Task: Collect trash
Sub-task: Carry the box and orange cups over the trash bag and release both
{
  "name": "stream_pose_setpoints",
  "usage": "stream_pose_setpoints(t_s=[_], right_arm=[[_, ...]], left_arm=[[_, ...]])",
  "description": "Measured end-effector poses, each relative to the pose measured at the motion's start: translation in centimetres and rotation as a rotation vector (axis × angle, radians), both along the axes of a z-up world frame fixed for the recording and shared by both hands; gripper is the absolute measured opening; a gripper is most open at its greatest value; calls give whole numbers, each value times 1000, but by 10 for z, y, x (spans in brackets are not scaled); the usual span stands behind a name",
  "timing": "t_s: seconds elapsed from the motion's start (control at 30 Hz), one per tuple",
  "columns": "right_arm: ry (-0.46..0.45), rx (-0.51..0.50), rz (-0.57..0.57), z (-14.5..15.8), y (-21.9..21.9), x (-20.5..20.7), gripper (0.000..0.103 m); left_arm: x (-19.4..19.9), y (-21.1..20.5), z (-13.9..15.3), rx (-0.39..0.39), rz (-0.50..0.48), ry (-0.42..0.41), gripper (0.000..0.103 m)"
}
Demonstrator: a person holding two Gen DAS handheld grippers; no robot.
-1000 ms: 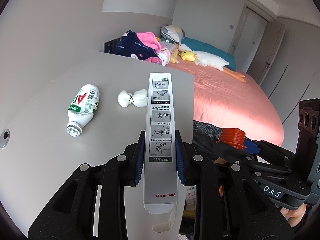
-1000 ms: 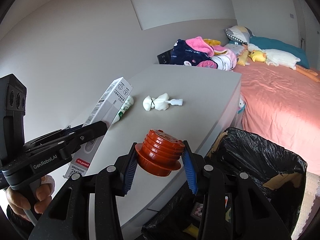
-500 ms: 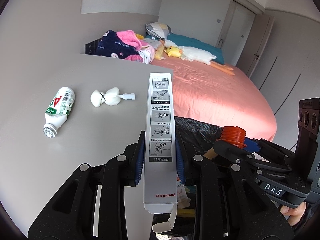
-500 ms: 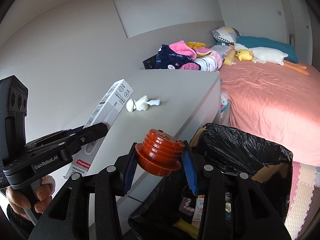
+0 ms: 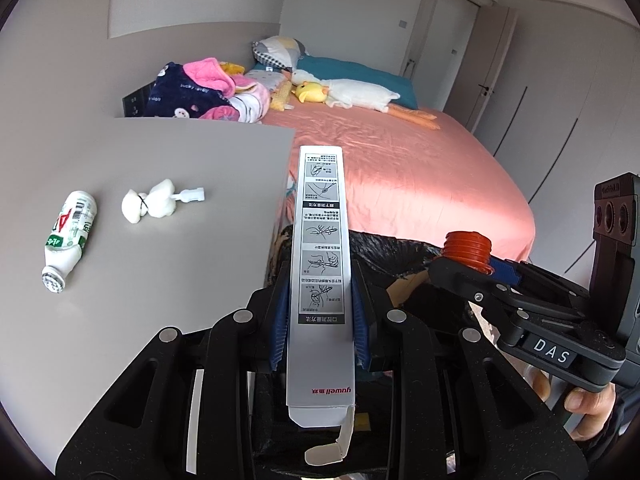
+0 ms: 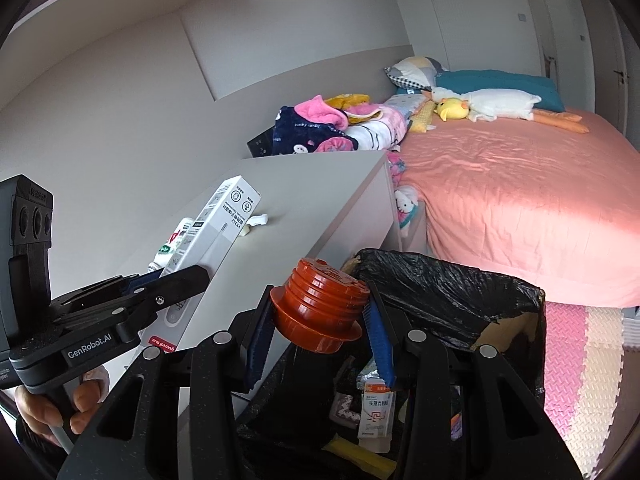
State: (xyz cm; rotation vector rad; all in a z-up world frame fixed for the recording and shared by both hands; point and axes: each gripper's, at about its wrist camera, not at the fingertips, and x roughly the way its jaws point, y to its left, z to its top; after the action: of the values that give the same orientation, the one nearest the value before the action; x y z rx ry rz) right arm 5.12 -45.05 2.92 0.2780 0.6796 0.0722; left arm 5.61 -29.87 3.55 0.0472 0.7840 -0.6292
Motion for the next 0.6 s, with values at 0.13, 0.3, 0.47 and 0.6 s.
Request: stream_pose_setpoints(t_s=[0.13, 0.3, 0.47, 0.6], right_arm=[[-2, 11, -32, 0, -14, -7, 45], [-9, 49, -88, 0, -35, -15, 46], [-69, 69, -225, 7, -57, -29, 86], [-85, 76, -253, 11, -65, -33, 86]], left_arm=[[-2, -11, -4, 8, -32, 11, 27], [-4, -20, -10, 11, -90, 57, 37], [-9, -22, -12, 8, -102, 46, 97], [-10, -23, -10, -24, -139, 61, 97]])
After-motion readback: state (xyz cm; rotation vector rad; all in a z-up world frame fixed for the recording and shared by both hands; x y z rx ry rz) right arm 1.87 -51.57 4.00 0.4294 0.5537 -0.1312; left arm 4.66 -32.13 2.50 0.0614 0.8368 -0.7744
